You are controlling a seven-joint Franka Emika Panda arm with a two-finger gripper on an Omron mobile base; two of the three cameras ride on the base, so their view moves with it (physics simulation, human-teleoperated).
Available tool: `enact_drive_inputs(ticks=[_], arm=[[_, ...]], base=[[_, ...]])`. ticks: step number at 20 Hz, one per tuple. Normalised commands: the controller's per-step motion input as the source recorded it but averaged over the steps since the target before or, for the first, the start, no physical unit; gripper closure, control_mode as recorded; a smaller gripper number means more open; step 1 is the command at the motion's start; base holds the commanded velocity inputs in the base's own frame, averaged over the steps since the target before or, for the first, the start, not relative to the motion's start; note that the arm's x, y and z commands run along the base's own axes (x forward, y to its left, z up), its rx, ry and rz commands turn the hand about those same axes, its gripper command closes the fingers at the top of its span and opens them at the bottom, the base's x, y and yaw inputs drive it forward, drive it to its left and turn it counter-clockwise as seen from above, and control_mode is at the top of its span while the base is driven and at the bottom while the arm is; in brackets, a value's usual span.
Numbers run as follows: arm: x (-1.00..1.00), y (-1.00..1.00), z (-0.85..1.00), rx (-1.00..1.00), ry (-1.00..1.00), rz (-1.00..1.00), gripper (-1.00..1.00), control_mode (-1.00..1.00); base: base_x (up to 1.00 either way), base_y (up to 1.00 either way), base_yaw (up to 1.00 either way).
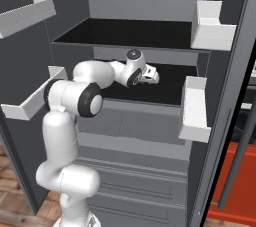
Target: Pick the pear and apple from the fridge and place them on the plate next to the blender to make a fruit smoothie.
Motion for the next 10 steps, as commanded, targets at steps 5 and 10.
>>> enact_drive_inputs(ticks=[5, 10], arm=[[0.37, 0.07, -0.02, 0.0, 0.0, 0.0, -1.0, -1.0], [0.18, 0.01, -0.15, 0.0, 0.0, 0.0, -1.0, -1.0]], base=[[0.0, 0.0, 0.0], [0.0, 0.0, 0.0]])
